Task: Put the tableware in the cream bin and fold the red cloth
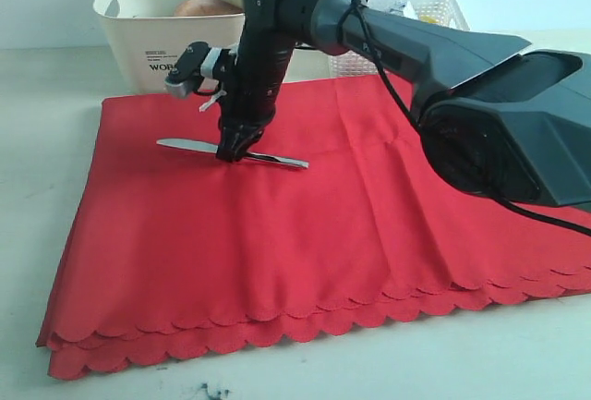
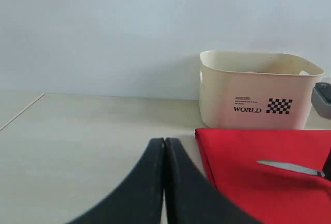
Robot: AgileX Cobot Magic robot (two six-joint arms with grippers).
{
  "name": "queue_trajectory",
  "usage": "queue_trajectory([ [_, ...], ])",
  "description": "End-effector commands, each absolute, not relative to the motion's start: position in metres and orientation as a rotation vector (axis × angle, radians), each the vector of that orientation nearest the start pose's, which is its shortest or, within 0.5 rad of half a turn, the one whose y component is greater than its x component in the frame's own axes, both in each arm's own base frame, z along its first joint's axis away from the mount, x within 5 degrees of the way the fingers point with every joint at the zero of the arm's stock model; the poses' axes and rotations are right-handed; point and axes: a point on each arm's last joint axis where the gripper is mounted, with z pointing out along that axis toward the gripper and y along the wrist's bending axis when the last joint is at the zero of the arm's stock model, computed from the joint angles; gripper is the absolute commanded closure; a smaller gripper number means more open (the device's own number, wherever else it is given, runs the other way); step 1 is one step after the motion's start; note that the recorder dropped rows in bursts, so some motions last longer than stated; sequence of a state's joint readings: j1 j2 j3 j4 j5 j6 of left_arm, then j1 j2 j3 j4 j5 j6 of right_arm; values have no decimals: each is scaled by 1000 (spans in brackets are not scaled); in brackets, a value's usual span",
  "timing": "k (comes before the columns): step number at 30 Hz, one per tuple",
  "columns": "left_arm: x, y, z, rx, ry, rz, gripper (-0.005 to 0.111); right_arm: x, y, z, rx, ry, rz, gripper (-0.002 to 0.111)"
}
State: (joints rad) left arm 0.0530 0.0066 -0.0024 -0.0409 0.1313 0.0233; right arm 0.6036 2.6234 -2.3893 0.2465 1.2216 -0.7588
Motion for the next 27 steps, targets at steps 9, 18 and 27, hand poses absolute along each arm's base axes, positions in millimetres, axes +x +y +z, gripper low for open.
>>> queue_trajectory([
  [9,56,2,202,-49,1611,19,104,414,333,199,-1587,2216,630,108],
  [18,56,2,202,-49,1611,19,104,439,362,231,-1039,1914,906,108],
  [27,56,2,202,-49,1611,19,104,478,354,242,-428,1763,856,108],
])
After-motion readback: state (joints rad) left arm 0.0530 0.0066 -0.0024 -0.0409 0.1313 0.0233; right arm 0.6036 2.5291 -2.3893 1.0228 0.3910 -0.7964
